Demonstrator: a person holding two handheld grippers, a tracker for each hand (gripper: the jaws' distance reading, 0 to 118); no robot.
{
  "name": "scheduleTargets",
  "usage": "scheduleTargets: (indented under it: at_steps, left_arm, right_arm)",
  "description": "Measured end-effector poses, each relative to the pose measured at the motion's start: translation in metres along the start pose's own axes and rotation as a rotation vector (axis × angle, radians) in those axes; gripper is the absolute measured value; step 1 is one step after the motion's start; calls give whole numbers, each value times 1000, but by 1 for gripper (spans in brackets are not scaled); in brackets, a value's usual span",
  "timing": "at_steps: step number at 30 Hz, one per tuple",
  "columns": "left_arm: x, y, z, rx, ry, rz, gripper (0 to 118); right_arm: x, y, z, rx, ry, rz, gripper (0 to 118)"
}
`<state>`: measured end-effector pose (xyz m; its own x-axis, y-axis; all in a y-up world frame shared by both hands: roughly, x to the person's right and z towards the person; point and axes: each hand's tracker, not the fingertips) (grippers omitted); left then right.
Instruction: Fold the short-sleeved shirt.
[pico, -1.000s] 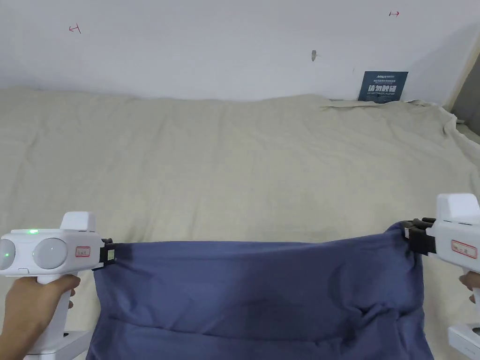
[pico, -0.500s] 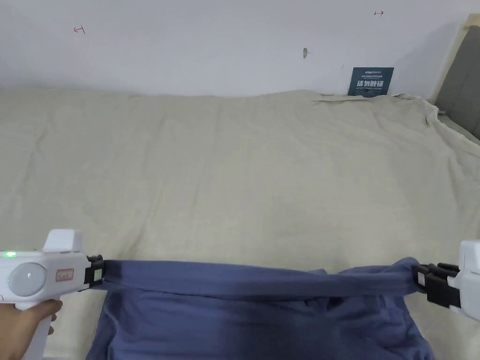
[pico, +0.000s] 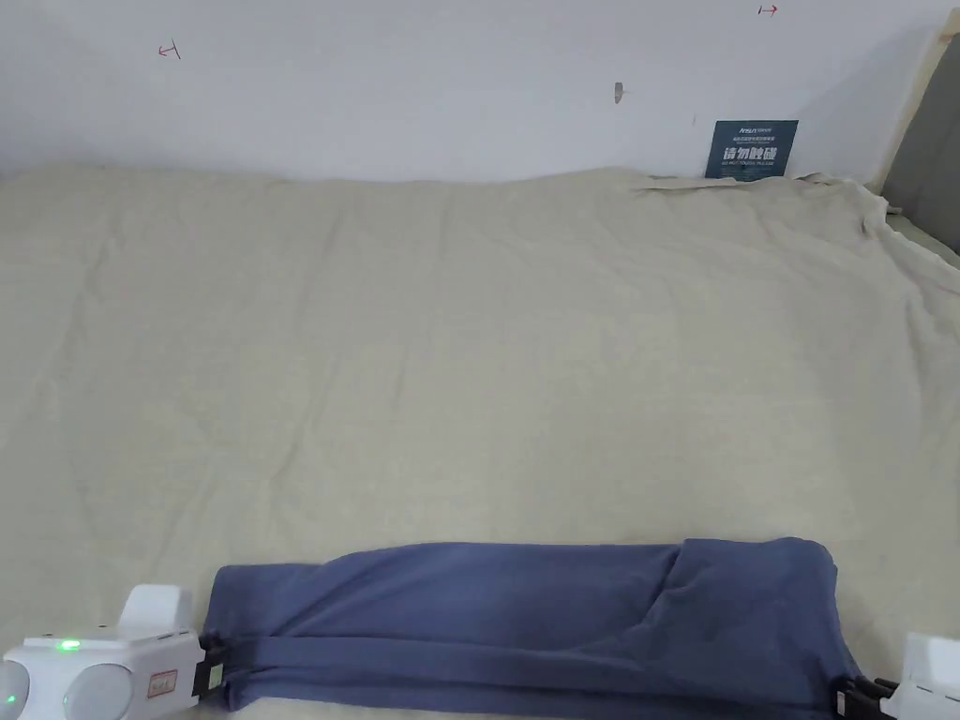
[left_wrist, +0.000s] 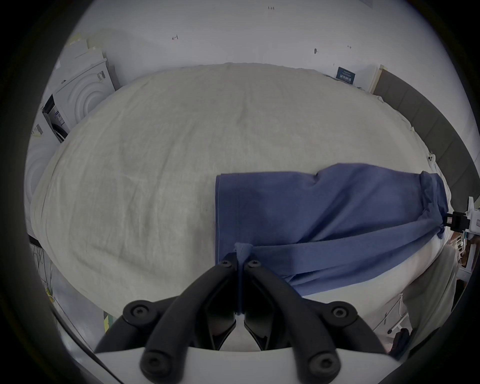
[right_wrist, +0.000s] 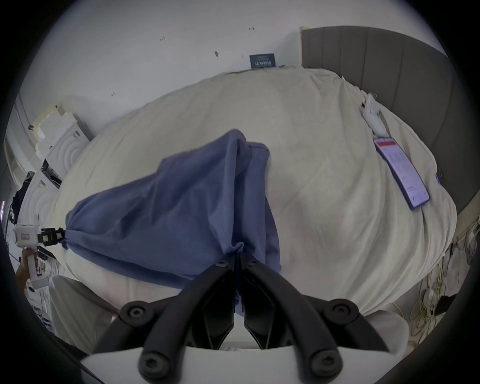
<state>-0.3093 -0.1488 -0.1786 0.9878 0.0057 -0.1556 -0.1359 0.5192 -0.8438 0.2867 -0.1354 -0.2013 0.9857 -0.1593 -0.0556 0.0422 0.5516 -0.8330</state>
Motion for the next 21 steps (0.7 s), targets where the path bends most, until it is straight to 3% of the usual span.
scheduleTargets:
  at_steps: [6, 8, 10, 12, 13, 15, 21]
  left_arm:
    - [5, -1, 0, 6, 24, -31, 3]
    - [8, 3, 6, 8, 16, -33, 17]
    - [6, 10, 11, 4, 31, -20, 62]
    - [6, 16, 22, 29, 27, 4, 104]
    - [5, 19, 27, 55, 22, 7, 112]
    - [7, 31, 45, 114, 19, 16, 112]
    - [13, 59, 93, 305, 11, 40, 112]
  right_arm:
    - [-5, -3, -5, 4, -39, 7, 3]
    - [-9, -2, 2, 23, -46, 14, 8]
    - [-15, 2, 13, 65, -67, 23, 36]
    - [-20, 9, 23, 112, -68, 29, 80]
    - [-22, 13, 29, 142, -64, 32, 91]
    - [-30, 25, 46, 224, -56, 43, 99]
    - [-60, 60, 93, 415, -53, 73, 99]
